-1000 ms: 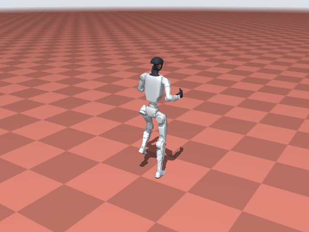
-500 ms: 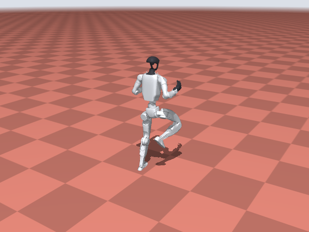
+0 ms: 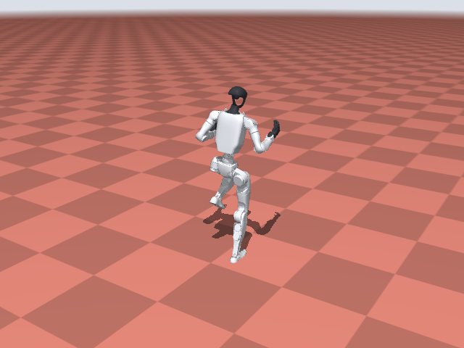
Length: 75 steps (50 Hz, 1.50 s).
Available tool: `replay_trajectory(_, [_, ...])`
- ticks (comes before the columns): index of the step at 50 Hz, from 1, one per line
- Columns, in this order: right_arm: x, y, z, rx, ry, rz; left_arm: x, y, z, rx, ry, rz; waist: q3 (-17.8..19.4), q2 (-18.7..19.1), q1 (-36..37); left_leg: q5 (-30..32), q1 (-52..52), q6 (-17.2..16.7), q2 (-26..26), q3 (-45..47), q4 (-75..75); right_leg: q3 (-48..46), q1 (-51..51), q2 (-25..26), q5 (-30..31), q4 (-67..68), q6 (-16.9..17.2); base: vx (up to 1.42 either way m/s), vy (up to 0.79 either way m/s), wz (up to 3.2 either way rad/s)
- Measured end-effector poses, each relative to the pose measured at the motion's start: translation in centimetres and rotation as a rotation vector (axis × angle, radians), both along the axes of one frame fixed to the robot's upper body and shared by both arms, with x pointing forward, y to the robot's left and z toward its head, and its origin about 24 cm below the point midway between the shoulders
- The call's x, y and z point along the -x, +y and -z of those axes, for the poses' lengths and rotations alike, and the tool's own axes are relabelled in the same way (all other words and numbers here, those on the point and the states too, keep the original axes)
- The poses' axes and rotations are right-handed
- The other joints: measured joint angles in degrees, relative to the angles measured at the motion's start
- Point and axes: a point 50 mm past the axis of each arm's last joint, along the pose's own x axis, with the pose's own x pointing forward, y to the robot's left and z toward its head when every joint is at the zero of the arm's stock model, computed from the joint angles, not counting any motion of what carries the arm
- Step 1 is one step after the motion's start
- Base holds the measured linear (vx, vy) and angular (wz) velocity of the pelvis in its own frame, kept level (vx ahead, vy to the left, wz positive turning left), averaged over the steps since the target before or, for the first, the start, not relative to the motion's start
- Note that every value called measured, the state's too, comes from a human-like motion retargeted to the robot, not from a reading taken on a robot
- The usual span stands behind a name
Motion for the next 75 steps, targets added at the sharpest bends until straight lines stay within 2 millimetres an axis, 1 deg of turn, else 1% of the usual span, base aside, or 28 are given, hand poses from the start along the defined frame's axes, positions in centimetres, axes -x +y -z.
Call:
replay_trajectory(3, [-0.1,3.7,-8.1,-0.034,-0.39,-0.147,4.6,1.5,3.8,0.023,0.254,-0.038,-2.9,-1.0,1.4,0.8,-8.0,4.6,-1.3,0.4,-0.1,0.8,-7.8,-0.6,0.0,6.8,1.0,-0.01,0.02,-0.17])
replay_trajectory(5, [1.8,5.2,-10.4,-0.067,-0.54,-0.236,5.9,1.5,3.9,-0.067,0.347,0.029,-8.0,-2.9,4.3,2.6,-8.2,8.3,-2.9,1.8,-7.7,0.0,-7.9,-2.5,6.5,-0.7,3.3,0.17,0.05,0.34])
replay_trajectory(10, [3.1,7.3,-8.7,-0.122,-0.46,-0.437,7.7,1.1,4.4,-0.161,0.471,0.178,-15.9,-7.3,6.9,16.1,18.8,7.2,-4.7,5.5,-52.4,-2.3,-2.3,-5.4,36.4,-18.6,10.4,0.19,0.06,-0.4])
replay_trajectory(12, [3.4,7.9,-6.5,-0.082,-0.354,-0.484,8.0,0.7,4.6,-0.153,0.485,0.195,-15.0,-2.7,6.2,24.1,36.9,4.1,-0.8,4.8,-76.4,-11.8,-1.4,-2.6,33.4,-9.7,6.0,0.1,0.08,-1.11])
replay_trajectory(15, [4.1,7.5,-3.4,-0.065,-0.195,-0.494,6.0,-0.3,4.4,-0.212,0.408,0.204,-15.6,5.3,3.0,35.1,54.1,-2.2,6.5,2.4,-106.7,-18.3,-18.6,2.7,15.6,34.2,-0.3,-0.04,0.1,-0.28])
replay_trajectory(17, [4.1,7.1,-1.5,-0.086,-0.087,-0.469,3.3,-1.0,3.2,-0.247,0.28,0.152,-14.8,7.3,-2.0,25.2,58.2,-3.6,8.6,1.2,-114.0,-17.3,-33.7,5.5,7.5,63.1,0.9,-0.16,0.1,0.64])
replay_trajectory(20, [3.5,6.1,2.4,-0.081,0.078,-0.341,-2.7,-3.5,0.2,-0.256,0.002,0.083,-10.5,6.9,-9.0,6.2,59.8,-0.9,8.3,-0.8,-115.9,-17.5,-52.4,4.5,0.2,96.5,5.0,-0.28,0.12,0.91])
replay_trajectory(23, [4.1,3.1,7.4,-0.074,0.276,-0.111,-8.8,-6.3,-8.8,-0.341,-0.391,0.046,-4.8,5.6,-13.3,-3.3,48.1,5.9,7.0,-7.5,-96.3,-16.7,-63.8,3.9,-0.3,110.4,10.0,-0.29,0.05,1.12])
replay_trajectory(26, [7.6,-0.3,8.9,-0.043,0.412,-0.028,-8.9,-8.5,-17.9,-0.407,-0.755,0.011,-7.8,7.4,-12.2,-1.1,43.5,5.3,7.2,-6.9,-96.0,-15.8,-69.7,5.0,3.1,108.2,8.6,0.0,0.01,-0.29])
replay_trajectory(29, [10.4,-2.4,8.2,0.103,0.539,-0.051,-7.3,-8.7,-20.1,-0.395,-0.885,-0.057,-15.4,9.8,-15.3,12.1,47.8,3.0,7.0,-4.7,-111.2,-16.3,-62.4,4.2,9.1,91.8,6.9,0.22,-0.03,-0.11])
replay_trajectory(33, [13.1,-4.1,9.2,0.159,0.735,-0.033,-7.2,-8.5,-17.7,-0.345,-0.791,0.078,-18.3,10.9,-20.3,33.9,55.5,-2.1,6.4,-8.2,-122.7,-18.5,-32.8,5.1,24.2,49.5,10.3,0.21,-0.11,1.15])
replay_trajectory(35, [13.9,-4.1,10.6,0.149,0.808,-0.014,-7.0,-8.6,-16.3,-0.33,-0.731,0.177,-18.0,6.3,-18.6,32.8,55.5,1.1,1.5,-7.1,-115.2,-12.7,-16.4,4.6,35.0,22.5,13.3,0.1,-0.14,0.42])
replay_trajectory(37, [12.9,-3.4,11.8,0.112,0.814,-0.028,-6.2,-8.6,-14.9,-0.276,-0.693,0.251,-18.7,-0.1,-14.8,23.8,43.9,6.0,-4.4,-2.1,-89.1,-3.5,-6.6,-0.1,41.0,1.6,14.0,-0.03,-0.15,-0.48])
replay_trajectory(38, [11.8,-3.0,12.1,0.092,0.793,-0.039,-5.8,-8.4,-14.4,-0.229,-0.68,0.274,-17.9,-2.2,-12.7,19.3,37.1,7.0,-5.0,0.7,-74.1,-0.8,-3.3,-2.2,38.2,-4.1,12.8,-0.09,-0.13,-0.9])
replay_trajectory(42, [5.6,-0.3,10.8,-0.014,0.549,-0.057,-4.1,-6.4,-10.8,-0.121,-0.531,0.275,-12.2,-4.2,-3.2,4.6,12.4,5.2,-0.5,4.7,-22.7,-0.3,2.5,-5.4,10.4,-10.7,7.7,-0.18,-0.1,-1.17])
replay_trajectory(45, [-0.7,3.0,4.0,-0.086,0.154,-0.089,-1.9,-2.5,-3.9,0.063,-0.203,0.116,-5.2,-0.2,0.1,-0.1,-1.2,-0.8,2.5,0.1,-0.3,3.0,-0.2,-1.1,-0.1,-3.4,-0.5,-0.27,-0.09,-1.07])
replay_trajectory(47, [-2.6,5.7,-3.0,-0.148,-0.151,-0.186,0.7,-0.7,1.8,0.189,0.076,-0.004,-3.2,-0.2,0.4,-0.9,-6.6,0.0,2.2,-0.8,3.8,3.9,-5.3,0.1,-2.3,5.7,-1.5,-0.13,-0.05,-0.22])
replay_trajectory(50, [-0.5,8.2,-10.2,-0.211,-0.495,-0.316,5.1,0.8,7.4,0.149,0.45,-0.058,-8.7,-3.1,3.5,0.9,-9.8,6.2,0.6,1.1,-1.3,2.2,-5.8,-2.1,3.8,-1.4,1.5,0.14,-0.02,0.47])
replay_trajectory(55, [3.1,9.1,-10.3,-0.214,-0.548,-0.509,11.3,3.9,8.2,-0.171,0.756,0.107,-17.7,-9.2,10.6,12.1,14.8,4.8,-3.2,6.6,-41.2,3.8,-0.8,-6.0,34.4,-18.6,11.7,0.27,0.05,-0.35])
replay_trajectory(58, [3.7,9.3,-8.2,-0.102,-0.455,-0.548,12.2,3.6,8.3,-0.168,0.776,0.11,-15.6,-3.1,8.5,25.5,40.4,0.4,-0.9,4.6,-77.0,-7.8,2.8,-2.2,32.2,-11.3,6.2,0.19,0.08,-0.3])
replay_trajectory(61, [4.1,8.4,-4.9,-0.062,-0.299,-0.493,9.2,1.2,8.2,-0.284,0.676,0.222,-15.3,5.6,4.5,36.6,57.8,-6.6,6.2,1.9,-108.1,-14.8,-10.9,4.5,15.8,27.4,0.9,0.01,0.11,0.58])
replay_trajectory(62, [4.0,8.0,-3.7,-0.051,-0.235,-0.462,7.6,0.4,8.0,-0.334,0.616,0.249,-15.8,7.0,2.7,34.8,60.0,-7.9,7.8,1.4,-113.5,-15.6,-18.6,5.6,10.6,42.7,0.8,-0.14,0.07,1.05])
replay_trajectory(64, [3.3,7.1,-1.0,-0.012,-0.094,-0.368,3.6,-1.2,7.1,-0.391,0.46,0.241,-14.2,7.4,-1.5,21.4,62.8,-8.0,8.7,0.4,-118.2,-15.7,-32.2,6.2,2.5,69.6,2.9,-0.2,0.04,1.19])
replay_trajectory(66, [2.7,5.9,2.3,0.017,0.058,-0.224,-1.4,-3.2,4.9,-0.372,0.256,0.175,-9.0,5.8,-5.4,9.7,64.8,-4.2,8.0,-0.6,-118.9,-13.9,-42.9,7.1,-2.5,90.9,6.8,-0.29,0.0,1.26])
replay_trajectory(68, [3.2,3.9,5.8,-0.033,0.208,-0.082,-6.6,-5.9,0.1,-0.387,-0.016,0.145,-2.7,3.9,-7.2,0.9,61.1,2.3,7.6,-3.0,-109.3,-12.1,-51.0,9.9,-6.5,104.1,8.5,-0.33,-0.04,0.85])
replay_trajectory(70, [5.6,1.7,8.4,-0.088,0.335,0.006,-9.6,-8.6,-6.8,-0.435,-0.31,0.159,-1.6,4.1,-7.2,-4.8,51.4,5.8,9.2,-5.9,-94.6,-12.8,-60.2,13.7,-5.7,109.5,8.9,-0.14,-0.07,0.08])
replay_trajectory(72, [8.6,-0.1,9.2,-0.03,0.442,0.021,-10.3,-10.1,-12.0,-0.484,-0.517,0.136,-8.0,4.6,-7.9,-2.8,46.4,5.9,9.5,-5.5,-94.6,-13.9,-66.6,13.8,0.7,106.7,8.1,0.14,-0.03,-0.46])
replay_trajectory(75, [12.1,-1.8,8.9,0.106,0.602,-0.032,-10.4,-10.6,-14.8,-0.545,-0.628,0.048,-19.9,5.7,-12.8,10.5,49.0,4.7,7.4,-4.9,-110.3,-15.0,-62.4,8.5,13.4,91.0,7.7,0.3,0.02,0.13])
